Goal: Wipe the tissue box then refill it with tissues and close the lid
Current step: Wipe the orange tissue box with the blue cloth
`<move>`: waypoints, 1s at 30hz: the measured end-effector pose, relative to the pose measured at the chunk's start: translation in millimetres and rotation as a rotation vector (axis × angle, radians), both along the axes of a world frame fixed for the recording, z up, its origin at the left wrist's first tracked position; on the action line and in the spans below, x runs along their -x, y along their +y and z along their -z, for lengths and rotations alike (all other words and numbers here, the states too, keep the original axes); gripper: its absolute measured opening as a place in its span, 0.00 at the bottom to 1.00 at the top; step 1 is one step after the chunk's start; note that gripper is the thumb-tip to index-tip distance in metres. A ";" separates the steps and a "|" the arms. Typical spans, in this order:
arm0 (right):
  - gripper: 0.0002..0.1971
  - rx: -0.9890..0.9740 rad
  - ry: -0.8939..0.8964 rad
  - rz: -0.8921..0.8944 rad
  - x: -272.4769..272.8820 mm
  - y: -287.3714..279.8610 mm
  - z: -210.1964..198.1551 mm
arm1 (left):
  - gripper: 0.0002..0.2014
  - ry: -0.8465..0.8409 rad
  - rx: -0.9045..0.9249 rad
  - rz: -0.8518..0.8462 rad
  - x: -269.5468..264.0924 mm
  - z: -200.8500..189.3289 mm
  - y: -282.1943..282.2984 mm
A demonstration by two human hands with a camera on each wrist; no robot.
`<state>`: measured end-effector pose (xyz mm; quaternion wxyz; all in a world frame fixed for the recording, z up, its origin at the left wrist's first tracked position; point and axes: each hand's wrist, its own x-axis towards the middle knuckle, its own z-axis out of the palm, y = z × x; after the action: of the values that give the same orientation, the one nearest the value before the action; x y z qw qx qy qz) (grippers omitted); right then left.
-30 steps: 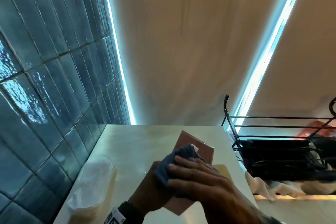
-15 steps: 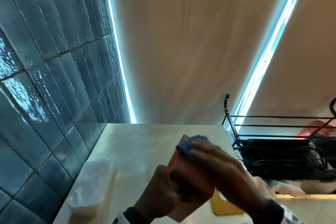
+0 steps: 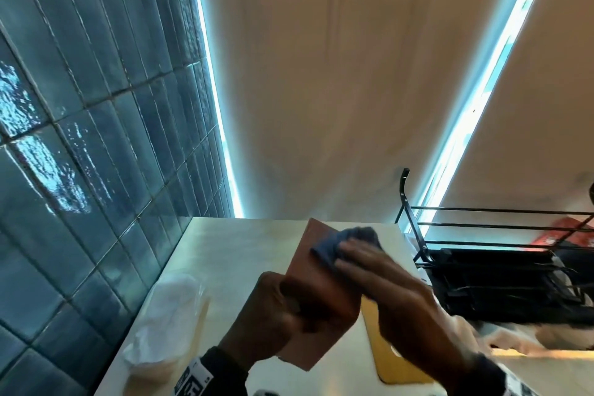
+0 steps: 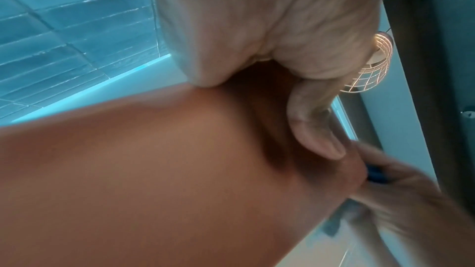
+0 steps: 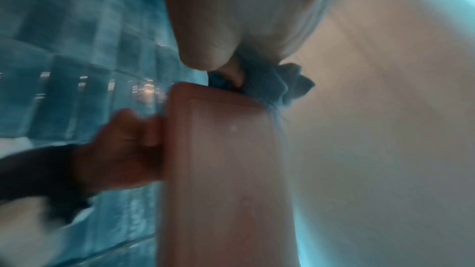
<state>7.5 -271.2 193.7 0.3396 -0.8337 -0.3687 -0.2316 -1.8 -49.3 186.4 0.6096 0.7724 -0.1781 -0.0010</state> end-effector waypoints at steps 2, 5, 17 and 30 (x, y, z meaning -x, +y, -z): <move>0.21 0.045 -0.054 -0.186 21.9 16.5 -9.5 | 0.17 -0.029 0.001 0.040 -2.6 -1.4 0.7; 0.18 0.119 -0.058 -0.173 9.7 24.3 -20.4 | 0.17 -0.070 0.006 0.020 -2.5 -1.7 -6.5; 0.20 0.124 0.044 -0.061 -0.3 17.9 -16.2 | 0.15 -0.059 -0.113 0.035 -4.5 -0.4 -8.2; 0.22 0.050 0.125 0.054 -2.0 28.8 -14.1 | 0.06 -0.033 -0.161 -0.003 -4.8 4.3 -2.2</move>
<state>9.5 -242.4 207.8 0.3348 -0.8643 -0.3299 -0.1789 3.0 -51.5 182.1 0.5427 0.8190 -0.1862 -0.0018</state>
